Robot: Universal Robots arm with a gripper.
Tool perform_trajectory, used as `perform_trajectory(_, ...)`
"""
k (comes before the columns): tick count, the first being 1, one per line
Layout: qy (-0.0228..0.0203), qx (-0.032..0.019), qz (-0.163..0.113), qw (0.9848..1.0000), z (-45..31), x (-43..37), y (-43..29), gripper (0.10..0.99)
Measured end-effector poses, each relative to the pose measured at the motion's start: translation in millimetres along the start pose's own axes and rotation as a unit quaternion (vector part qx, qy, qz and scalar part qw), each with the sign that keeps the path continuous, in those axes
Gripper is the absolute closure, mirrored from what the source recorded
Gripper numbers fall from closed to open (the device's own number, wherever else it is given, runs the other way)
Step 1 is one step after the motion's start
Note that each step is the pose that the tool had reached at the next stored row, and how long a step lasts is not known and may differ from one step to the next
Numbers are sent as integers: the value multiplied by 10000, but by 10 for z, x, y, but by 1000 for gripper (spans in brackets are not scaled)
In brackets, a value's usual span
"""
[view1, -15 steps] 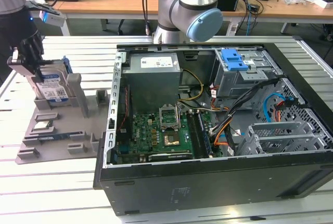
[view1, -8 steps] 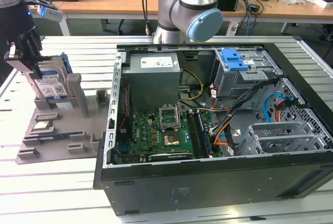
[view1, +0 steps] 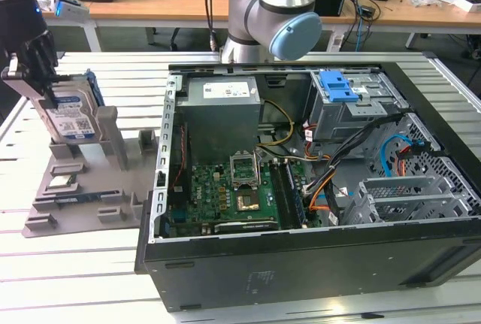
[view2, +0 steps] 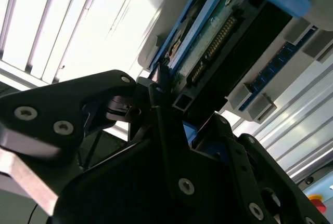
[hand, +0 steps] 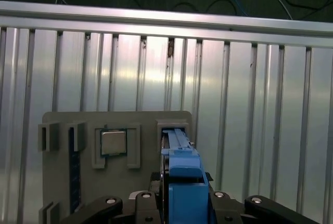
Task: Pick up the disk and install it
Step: 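Pick up the disk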
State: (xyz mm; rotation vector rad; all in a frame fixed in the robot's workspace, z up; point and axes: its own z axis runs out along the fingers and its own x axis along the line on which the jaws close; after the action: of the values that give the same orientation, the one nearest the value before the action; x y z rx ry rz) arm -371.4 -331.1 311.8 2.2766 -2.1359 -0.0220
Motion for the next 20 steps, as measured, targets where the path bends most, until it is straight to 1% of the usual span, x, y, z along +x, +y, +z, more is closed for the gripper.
perform_trajectory(5, 0, 0, 0, 10000, -74, 0, 2, 718)
perform_trajectory(8, 0, 0, 0, 10000, -147, 0, 4, 718)
perform_trajectory(20, 0, 0, 0, 10000, -311, 1, 8, 718)
